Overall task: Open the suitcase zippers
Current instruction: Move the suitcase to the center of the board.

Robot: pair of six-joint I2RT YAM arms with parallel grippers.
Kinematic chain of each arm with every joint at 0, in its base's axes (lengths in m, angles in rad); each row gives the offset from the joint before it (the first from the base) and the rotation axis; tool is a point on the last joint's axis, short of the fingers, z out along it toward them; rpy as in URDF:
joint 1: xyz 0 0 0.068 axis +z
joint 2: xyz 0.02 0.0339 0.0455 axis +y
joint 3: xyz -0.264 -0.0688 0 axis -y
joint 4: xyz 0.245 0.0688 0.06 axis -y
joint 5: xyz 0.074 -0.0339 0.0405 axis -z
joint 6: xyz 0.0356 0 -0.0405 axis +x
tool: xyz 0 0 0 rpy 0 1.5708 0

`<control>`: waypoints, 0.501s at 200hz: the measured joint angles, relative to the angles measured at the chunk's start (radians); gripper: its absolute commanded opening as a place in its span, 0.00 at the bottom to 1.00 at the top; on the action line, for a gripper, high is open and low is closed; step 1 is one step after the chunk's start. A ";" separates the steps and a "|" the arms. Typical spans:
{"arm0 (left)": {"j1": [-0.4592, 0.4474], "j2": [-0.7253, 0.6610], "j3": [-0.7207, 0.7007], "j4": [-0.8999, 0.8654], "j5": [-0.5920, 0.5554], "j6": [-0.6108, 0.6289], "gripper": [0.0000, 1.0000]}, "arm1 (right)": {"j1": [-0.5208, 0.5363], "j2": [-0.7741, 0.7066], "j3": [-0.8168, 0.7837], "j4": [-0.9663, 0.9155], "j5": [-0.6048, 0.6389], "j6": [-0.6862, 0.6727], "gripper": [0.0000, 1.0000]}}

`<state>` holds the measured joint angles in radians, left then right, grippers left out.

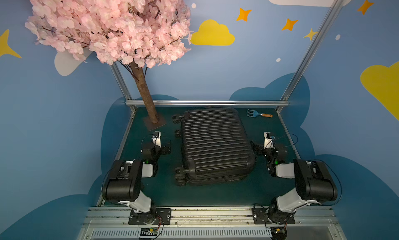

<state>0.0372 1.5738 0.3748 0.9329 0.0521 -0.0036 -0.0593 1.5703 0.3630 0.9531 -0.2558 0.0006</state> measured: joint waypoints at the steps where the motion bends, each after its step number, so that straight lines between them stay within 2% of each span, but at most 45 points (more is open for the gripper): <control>1: 0.000 0.000 0.000 0.000 0.000 0.000 1.00 | 0.000 0.000 0.000 0.000 0.000 0.000 0.98; 100: 0.000 0.000 0.000 0.000 0.000 0.000 1.00 | -0.005 0.000 0.000 0.000 -0.008 0.003 0.98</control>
<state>0.0376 1.5738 0.3748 0.9325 0.0525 -0.0040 -0.0639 1.5703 0.3630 0.9531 -0.2634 0.0032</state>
